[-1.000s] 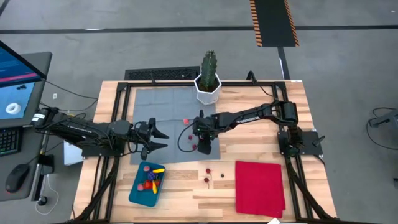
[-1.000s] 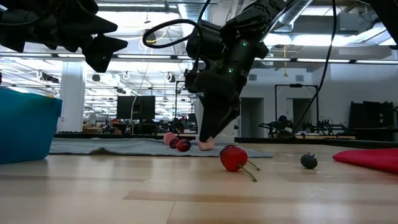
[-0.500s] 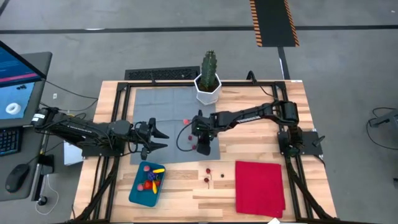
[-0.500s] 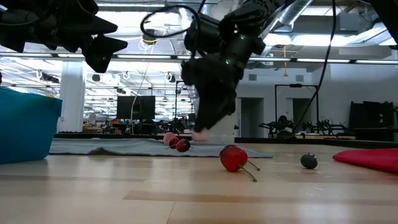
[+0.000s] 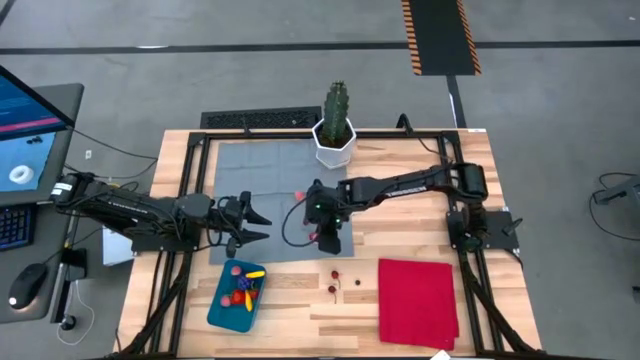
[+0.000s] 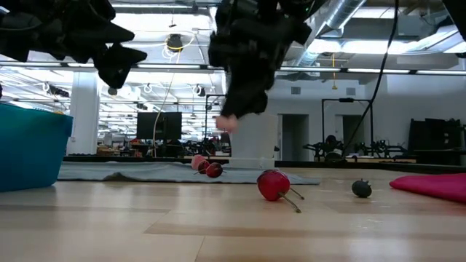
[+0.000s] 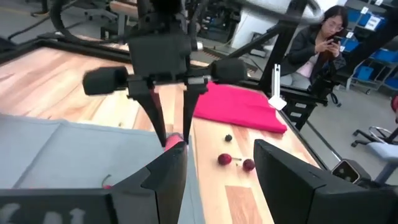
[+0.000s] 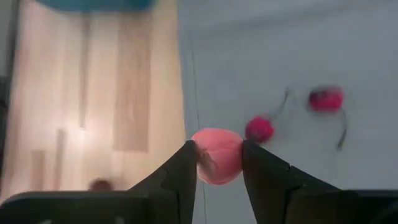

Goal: Pick and placing Produce into tupperware
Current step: Put the peach into the blue bin

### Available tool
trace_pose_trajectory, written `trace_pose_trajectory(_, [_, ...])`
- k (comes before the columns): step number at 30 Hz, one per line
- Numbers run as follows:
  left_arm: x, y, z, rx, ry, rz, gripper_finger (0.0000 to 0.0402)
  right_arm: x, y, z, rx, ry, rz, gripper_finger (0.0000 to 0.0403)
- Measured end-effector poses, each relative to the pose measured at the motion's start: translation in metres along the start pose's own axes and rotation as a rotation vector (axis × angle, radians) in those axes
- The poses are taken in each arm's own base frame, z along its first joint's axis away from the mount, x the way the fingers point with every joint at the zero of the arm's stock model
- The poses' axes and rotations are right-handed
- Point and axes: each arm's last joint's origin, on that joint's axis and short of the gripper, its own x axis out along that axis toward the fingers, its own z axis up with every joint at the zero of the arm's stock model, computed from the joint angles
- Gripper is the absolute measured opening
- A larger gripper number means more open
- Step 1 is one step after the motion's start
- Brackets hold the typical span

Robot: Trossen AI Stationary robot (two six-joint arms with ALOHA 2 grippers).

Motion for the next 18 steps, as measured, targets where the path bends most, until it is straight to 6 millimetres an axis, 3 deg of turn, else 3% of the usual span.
trace_pose_trajectory(5, [0.000,-0.002,0.005,0.023,-0.048,-0.027,0.0177,-0.030,0.010,0.006,-0.038,-0.066,0.029,0.0141])
trace_pose_trajectory(13, [0.000,-0.003,0.006,0.039,-0.060,-0.044,0.0177,-0.088,0.042,0.009,-0.023,-0.140,0.389,0.0141])
trace_pose_trajectory(18, [0.000,-0.002,0.006,0.056,-0.063,-0.032,0.0177,-0.109,0.034,0.015,0.094,-0.158,0.608,0.0138])
